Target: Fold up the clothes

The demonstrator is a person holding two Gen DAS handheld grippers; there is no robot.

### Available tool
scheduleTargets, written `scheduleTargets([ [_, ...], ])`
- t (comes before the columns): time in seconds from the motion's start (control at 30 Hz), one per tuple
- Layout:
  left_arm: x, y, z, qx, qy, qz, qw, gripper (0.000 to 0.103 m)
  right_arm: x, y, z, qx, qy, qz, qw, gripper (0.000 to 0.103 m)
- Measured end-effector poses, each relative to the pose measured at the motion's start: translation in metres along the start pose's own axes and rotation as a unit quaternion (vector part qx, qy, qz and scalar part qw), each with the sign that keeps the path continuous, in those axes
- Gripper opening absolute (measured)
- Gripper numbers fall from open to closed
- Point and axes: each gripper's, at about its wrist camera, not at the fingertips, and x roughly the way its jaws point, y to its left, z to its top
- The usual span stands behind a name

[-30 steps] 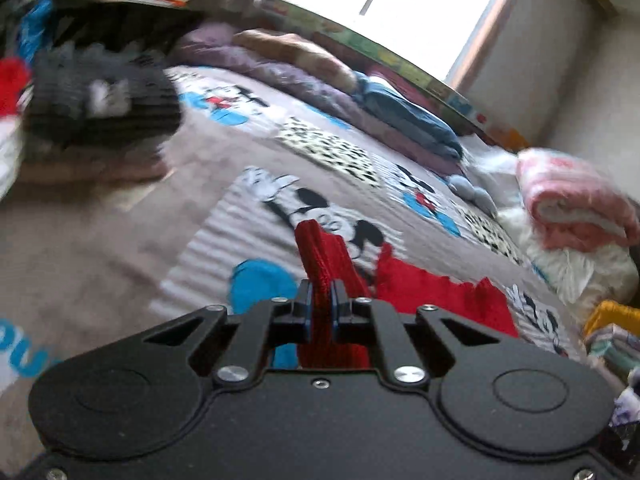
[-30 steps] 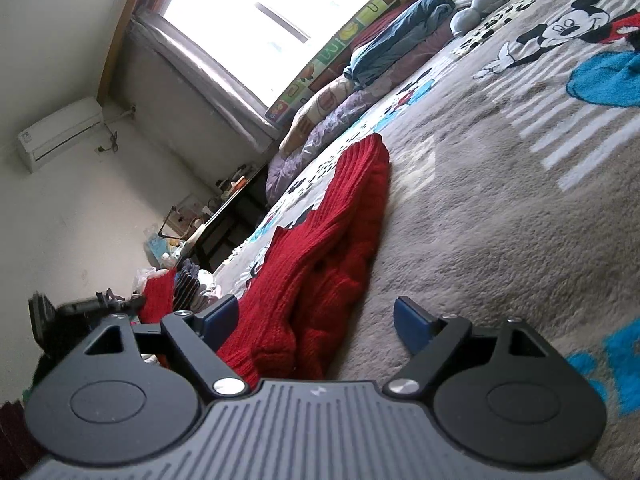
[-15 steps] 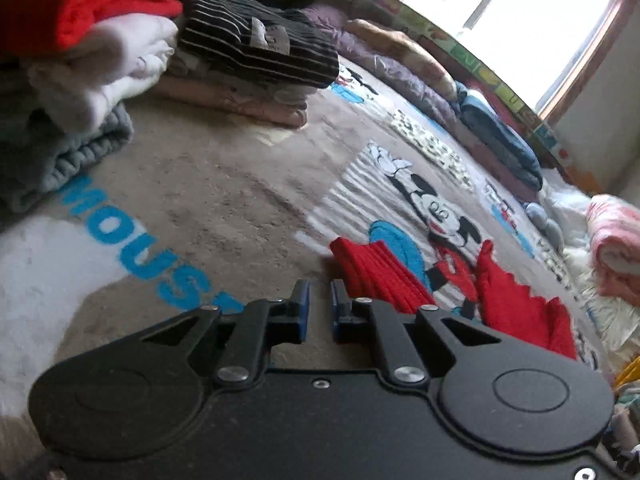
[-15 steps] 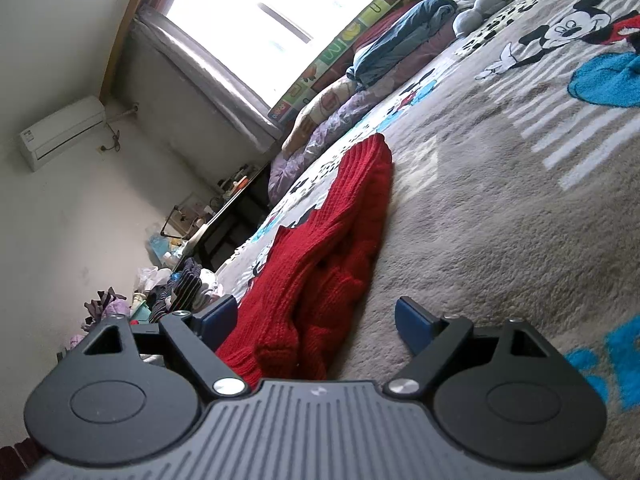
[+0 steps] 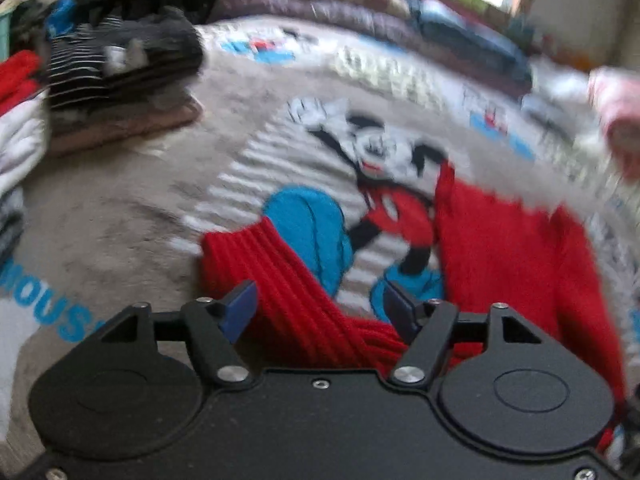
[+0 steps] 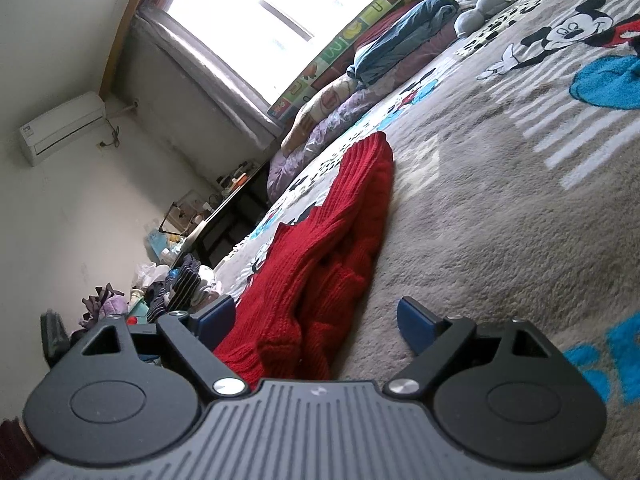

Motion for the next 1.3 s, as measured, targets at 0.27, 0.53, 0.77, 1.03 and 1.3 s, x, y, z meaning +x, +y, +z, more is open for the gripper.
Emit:
scheduleTargets([
  [0.27,0.005,-0.002,-0.015,0.069,-0.001,0.104,0.9922,0.056,-0.001,-0.002,-0.001,0.004,0.0,0.007,1.0,0.088],
  [0.53,-0.028,0.072,-0.047,-0.095,-0.037,0.034,0.9942,0.051,-0.001,-0.002,0.0,0.003,0.001,0.006,1.0,0.088],
  [0.77,-0.031,0.127,-0.081,-0.278,-0.086,-0.082,0.9533,0.05,-0.001,0.0,-0.001,0.001,0.0,0.005,1.0,0.089],
  [1.03,-0.014,0.132,-0.072,-0.318,-0.117,-0.099,0.9357,0.038,-0.001,-0.002,-0.001,0.002,-0.004,0.011,1.0,0.089],
  [1.3,-0.022,0.145,-0.054,-0.284,-0.165,-0.084,0.9409,0.005,-0.001,-0.003,-0.002,-0.001,-0.003,0.013,1.0,0.089],
])
